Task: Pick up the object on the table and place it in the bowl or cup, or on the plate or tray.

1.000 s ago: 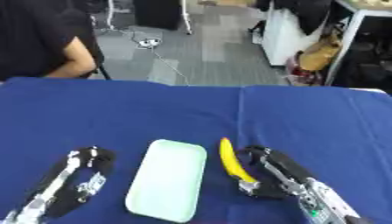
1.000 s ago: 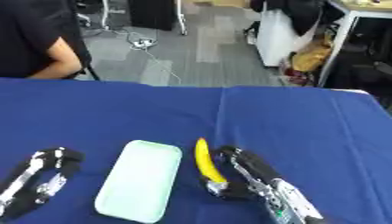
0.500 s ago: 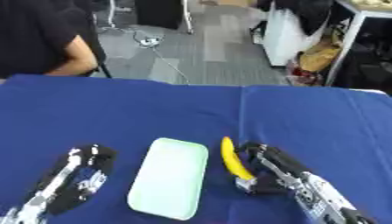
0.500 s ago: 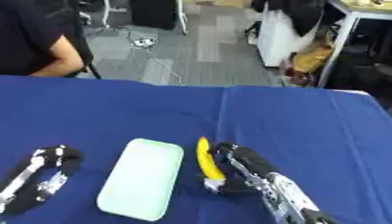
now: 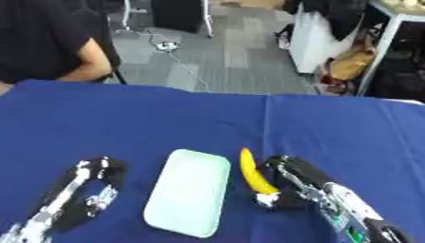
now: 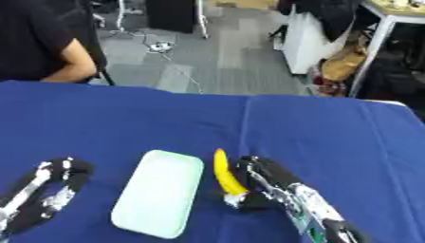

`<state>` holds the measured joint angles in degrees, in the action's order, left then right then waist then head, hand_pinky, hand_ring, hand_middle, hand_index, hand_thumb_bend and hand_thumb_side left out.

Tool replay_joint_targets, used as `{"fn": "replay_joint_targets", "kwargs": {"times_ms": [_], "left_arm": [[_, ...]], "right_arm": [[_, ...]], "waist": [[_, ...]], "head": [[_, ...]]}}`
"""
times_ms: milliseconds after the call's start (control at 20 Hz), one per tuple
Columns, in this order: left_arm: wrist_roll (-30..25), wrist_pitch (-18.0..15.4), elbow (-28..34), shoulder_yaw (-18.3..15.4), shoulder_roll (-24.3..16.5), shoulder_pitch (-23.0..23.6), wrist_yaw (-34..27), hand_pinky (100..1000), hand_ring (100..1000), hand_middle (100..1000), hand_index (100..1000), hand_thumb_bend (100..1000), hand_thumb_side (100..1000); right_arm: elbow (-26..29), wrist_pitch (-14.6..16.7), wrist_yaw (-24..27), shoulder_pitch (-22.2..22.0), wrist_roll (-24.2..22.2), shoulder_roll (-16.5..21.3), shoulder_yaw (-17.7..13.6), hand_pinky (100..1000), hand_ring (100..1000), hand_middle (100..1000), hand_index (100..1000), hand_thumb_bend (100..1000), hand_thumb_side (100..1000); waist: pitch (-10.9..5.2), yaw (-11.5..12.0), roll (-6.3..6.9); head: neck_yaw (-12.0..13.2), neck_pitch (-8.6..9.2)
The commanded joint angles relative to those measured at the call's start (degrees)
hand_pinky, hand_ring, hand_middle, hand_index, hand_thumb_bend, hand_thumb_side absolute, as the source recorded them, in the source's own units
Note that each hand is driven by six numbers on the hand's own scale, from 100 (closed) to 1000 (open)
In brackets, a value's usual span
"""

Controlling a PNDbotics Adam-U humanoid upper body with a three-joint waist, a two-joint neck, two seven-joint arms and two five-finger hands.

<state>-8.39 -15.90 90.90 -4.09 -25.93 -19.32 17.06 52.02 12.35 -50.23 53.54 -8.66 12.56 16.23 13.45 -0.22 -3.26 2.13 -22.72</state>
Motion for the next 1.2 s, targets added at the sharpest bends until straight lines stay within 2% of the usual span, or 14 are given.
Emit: {"fn": "replay_joint_targets", "kwargs": {"times_ms": [50, 350, 500, 750, 800, 850, 1200], "left_arm": [[-0.2, -0.2, 0.8, 0.0, -1.4, -0.7, -0.2, 513, 613, 614, 756, 100, 872], [-0.2, -0.2, 0.9, 0.1, -1.3, -0.8, -0.2, 514, 613, 615, 757, 100, 874], [-0.2, -0.2, 0.9, 0.1, -1.2, -0.8, -0.3, 513, 613, 615, 757, 100, 874], [-0.3, -0.3, 1.0, 0.2, -1.0, -1.0, -0.3, 514, 613, 615, 757, 100, 874], [-0.3, -0.3, 1.0, 0.2, -0.9, -1.0, -0.4, 514, 613, 615, 757, 100, 874], [-0.4, -0.3, 1.0, 0.3, -0.8, -1.1, -0.4, 514, 613, 616, 757, 100, 874], [-0.4, -0.5, 1.3, 0.3, -0.4, -1.4, -0.5, 514, 613, 616, 758, 100, 874]], "right_arm": [[0.2, -0.1, -0.9, 1.2, 1.2, 0.2, -0.9, 327, 510, 660, 795, 477, 768], [0.5, -0.1, -2.9, 1.3, 3.1, 0.1, -1.2, 299, 498, 646, 785, 465, 754], [1.0, 0.0, -4.1, 1.6, 3.9, 0.0, -1.2, 248, 474, 618, 764, 447, 722], [-0.3, 1.0, -8.2, 2.0, 4.4, -0.1, -1.0, 277, 483, 606, 754, 447, 715], [-1.0, 1.2, -9.2, 1.9, 4.6, -0.3, -1.2, 283, 485, 605, 753, 465, 676], [-1.8, 1.4, -10.1, 1.7, 4.9, -0.4, -1.4, 285, 485, 605, 752, 445, 713], [-6.0, 2.6, -14.7, 0.9, 6.9, -1.7, -2.7, 290, 484, 602, 751, 431, 709]], "waist": [[-1.22, 0.1, 0.46], [-1.06, 0.3, 0.83], [-1.04, 0.3, 0.98], [-0.79, 0.7, 1.28], [-0.66, 0.8, 1.40], [-0.50, 1.0, 1.54], [0.23, 1.6, 2.27]], "head": [[0.3, 0.28], [0.0, 0.26], [0.0, 0.27], [-0.4, 0.41], [-0.4, 0.45], [-0.5, 0.49], [-0.9, 0.61]]}}
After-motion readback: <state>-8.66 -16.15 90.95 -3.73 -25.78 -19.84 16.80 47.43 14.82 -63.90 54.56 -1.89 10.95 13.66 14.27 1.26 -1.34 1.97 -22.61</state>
